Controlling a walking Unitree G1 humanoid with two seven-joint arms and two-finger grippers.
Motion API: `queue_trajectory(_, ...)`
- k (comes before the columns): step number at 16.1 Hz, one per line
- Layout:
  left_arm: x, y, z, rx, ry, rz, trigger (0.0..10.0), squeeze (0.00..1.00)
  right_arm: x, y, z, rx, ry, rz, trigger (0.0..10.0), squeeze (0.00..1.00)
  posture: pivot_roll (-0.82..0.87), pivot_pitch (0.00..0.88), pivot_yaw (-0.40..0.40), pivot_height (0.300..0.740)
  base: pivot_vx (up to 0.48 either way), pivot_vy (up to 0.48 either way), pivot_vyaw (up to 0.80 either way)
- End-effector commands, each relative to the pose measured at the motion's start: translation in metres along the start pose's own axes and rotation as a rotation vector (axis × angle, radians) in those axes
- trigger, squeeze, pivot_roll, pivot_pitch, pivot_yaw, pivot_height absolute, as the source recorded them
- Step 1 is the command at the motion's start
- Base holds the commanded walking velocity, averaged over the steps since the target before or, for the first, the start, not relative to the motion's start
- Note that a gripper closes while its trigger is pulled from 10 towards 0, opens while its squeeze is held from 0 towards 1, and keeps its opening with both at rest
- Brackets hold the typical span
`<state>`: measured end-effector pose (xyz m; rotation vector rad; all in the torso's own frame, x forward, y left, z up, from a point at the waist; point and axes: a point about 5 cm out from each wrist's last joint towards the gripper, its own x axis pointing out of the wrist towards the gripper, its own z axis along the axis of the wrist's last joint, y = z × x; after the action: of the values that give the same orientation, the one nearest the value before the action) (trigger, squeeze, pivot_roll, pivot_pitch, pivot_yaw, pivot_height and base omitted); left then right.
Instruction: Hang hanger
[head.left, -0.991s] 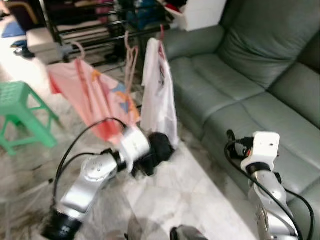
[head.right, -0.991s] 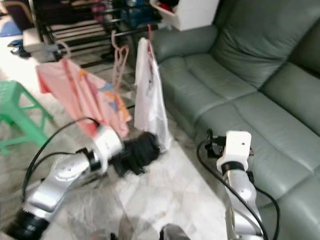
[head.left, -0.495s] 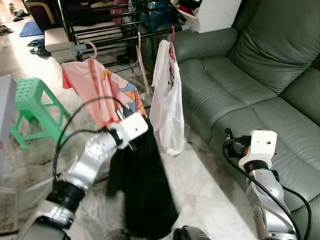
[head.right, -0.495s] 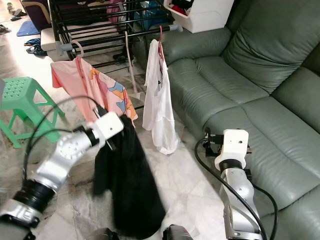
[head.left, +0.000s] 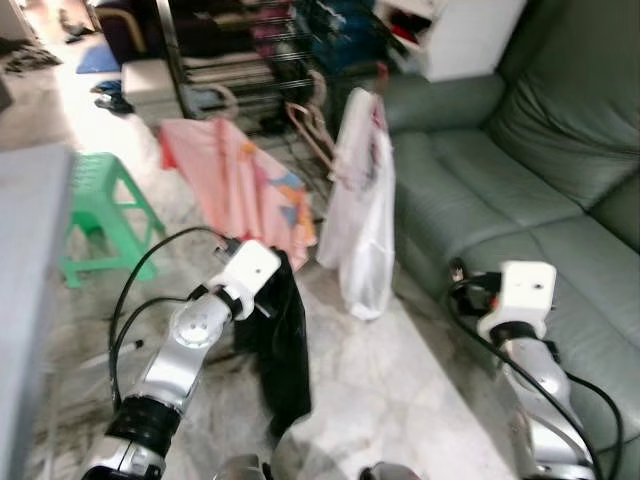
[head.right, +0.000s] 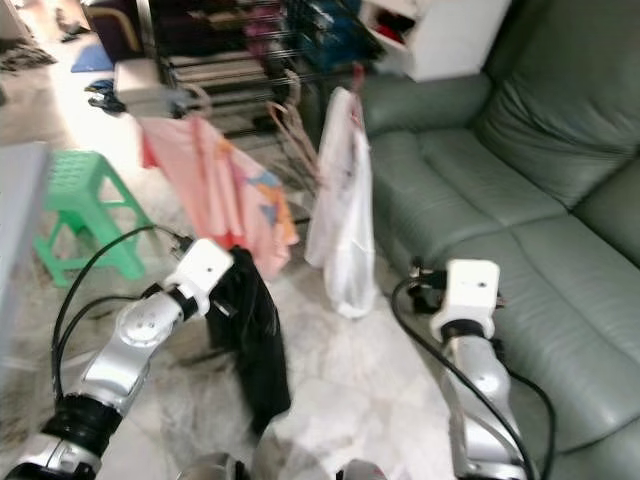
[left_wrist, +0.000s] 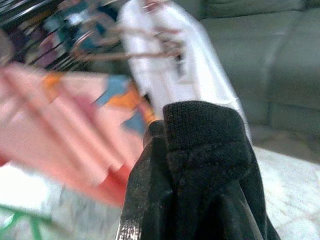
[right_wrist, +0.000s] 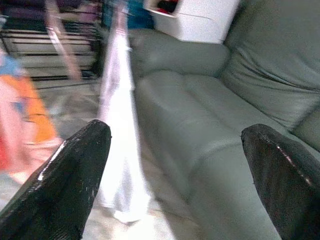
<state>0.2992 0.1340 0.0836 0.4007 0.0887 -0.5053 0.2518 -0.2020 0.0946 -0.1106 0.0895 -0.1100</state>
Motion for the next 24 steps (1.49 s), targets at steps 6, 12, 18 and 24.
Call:
queue_trajectory(6, 0.001, -0.012, 0.021, -0.149, -0.106, 0.132, 10.0, 0.0, 0.011, 0.009, 0.007, -0.009, -0.033, 0.026, 10.0, 0.0, -0.05, 0.002, 0.002, 0.74, 0.219, 0.05, 0.0)
queue_trajectory(12, -0.004, -0.012, 0.025, -0.217, -0.144, 0.184, 10.0, 0.0, 0.012, 0.013, 0.004, -0.031, -0.044, 0.048, 10.0, 0.0, -0.04, 0.0, 0.001, 0.74, 0.231, 0.0, 0.0)
queue_trajectory(18, -0.002, -0.012, 0.031, -0.223, -0.165, 0.184, 10.0, 0.0, 0.016, 0.014, 0.006, -0.031, -0.053, 0.047, 10.0, 0.0, -0.04, 0.0, 0.005, 0.74, 0.471, 0.0, 0.3)
queue_trajectory(24, -0.001, -0.014, 0.032, -0.239, -0.158, 0.186, 10.0, 0.0, 0.015, 0.014, 0.004, -0.023, -0.046, 0.044, 10.0, 0.0, -0.05, 0.0, 0.003, 0.74, 0.461, 0.0, 0.0)
